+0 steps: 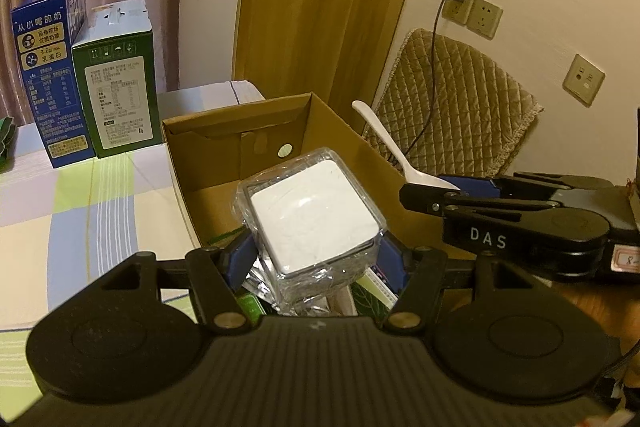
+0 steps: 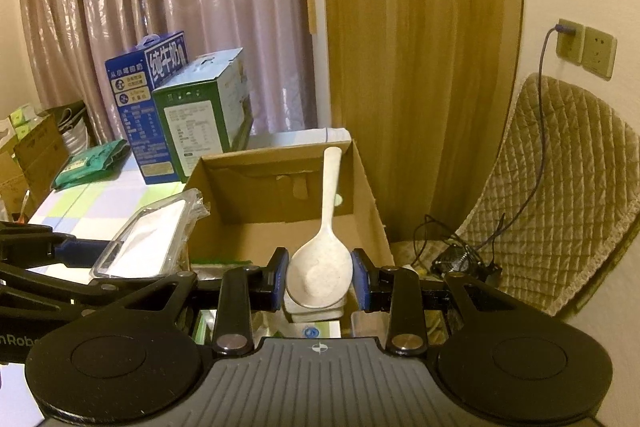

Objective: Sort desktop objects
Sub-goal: 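Lower the wrapped square and spoon into the cardboard box and open both tools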

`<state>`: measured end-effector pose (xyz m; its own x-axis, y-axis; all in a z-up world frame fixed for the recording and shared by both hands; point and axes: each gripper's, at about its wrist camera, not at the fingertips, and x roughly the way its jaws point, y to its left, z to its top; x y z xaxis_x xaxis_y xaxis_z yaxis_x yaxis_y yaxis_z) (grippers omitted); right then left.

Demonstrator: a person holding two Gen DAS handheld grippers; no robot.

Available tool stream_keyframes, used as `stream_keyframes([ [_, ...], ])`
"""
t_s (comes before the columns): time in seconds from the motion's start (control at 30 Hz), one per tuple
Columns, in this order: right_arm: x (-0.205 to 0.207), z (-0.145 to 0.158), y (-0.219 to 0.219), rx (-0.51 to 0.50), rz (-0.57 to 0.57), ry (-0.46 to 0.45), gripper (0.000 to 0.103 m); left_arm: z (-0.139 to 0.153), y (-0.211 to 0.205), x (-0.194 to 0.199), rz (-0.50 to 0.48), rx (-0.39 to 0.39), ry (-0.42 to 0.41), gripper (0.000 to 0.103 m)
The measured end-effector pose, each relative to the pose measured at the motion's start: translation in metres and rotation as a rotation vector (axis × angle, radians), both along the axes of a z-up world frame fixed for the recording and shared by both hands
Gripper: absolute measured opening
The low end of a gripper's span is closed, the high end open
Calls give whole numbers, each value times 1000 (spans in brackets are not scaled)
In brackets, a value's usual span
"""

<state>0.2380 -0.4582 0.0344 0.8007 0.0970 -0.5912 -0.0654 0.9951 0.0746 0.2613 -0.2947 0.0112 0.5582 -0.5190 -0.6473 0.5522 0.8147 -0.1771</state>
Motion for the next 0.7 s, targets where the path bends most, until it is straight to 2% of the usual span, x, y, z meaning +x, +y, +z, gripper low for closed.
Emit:
stream_keyframes([
  [0.23,17,-2,-8,15,-11,1,31,-7,-7,22,9,25,-13,61],
  [0.33,21,-4,-9,16,-14,3,31,-15,-7,31,17,21,6,73],
  [0.7,24,-16,-7,32,-9,30,31,-19,13,23,51,23,0,73],
])
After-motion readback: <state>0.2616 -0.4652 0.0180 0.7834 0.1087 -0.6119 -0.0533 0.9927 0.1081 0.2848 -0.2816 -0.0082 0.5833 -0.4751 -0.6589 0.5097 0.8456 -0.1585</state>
